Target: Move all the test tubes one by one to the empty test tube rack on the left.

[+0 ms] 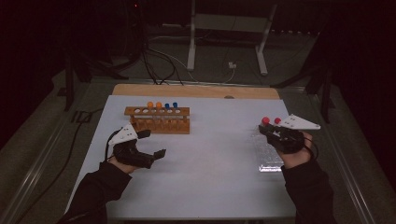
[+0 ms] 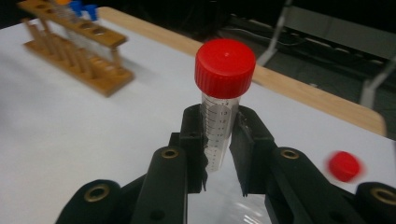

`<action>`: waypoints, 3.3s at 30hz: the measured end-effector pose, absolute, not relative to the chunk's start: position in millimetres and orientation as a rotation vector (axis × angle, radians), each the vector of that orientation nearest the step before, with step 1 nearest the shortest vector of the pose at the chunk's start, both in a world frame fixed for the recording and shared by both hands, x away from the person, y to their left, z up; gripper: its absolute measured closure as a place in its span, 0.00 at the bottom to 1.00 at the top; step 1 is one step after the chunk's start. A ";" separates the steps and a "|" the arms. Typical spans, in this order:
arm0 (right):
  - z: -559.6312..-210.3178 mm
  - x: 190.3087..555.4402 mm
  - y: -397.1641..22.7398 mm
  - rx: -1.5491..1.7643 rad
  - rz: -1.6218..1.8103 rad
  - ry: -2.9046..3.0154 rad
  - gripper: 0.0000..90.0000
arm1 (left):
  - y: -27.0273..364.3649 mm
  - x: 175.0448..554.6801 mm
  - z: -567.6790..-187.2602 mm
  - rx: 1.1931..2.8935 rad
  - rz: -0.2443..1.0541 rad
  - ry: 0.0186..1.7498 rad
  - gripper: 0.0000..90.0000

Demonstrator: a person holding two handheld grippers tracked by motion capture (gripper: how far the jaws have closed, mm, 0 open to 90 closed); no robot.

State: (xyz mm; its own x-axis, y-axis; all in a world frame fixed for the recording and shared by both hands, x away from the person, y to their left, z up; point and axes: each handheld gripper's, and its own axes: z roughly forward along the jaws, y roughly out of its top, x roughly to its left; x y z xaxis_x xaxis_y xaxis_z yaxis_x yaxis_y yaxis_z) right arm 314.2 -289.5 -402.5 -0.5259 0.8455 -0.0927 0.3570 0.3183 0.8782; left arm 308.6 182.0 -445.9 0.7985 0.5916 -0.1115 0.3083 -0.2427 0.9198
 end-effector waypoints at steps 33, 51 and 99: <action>-446.1 301.6 -195.6 0.850 1.157 2.393 0.83 | 101.1 316.4 -430.4 1.921 0.166 0.493 0.05; -450.3 296.8 -179.1 0.799 1.172 2.444 0.83 | 49.5 323.8 -430.8 1.942 0.132 0.369 0.45; -433.9 292.3 -198.2 0.866 1.409 2.298 0.01 | 134.1 331.7 -399.1 1.918 0.411 0.501 0.80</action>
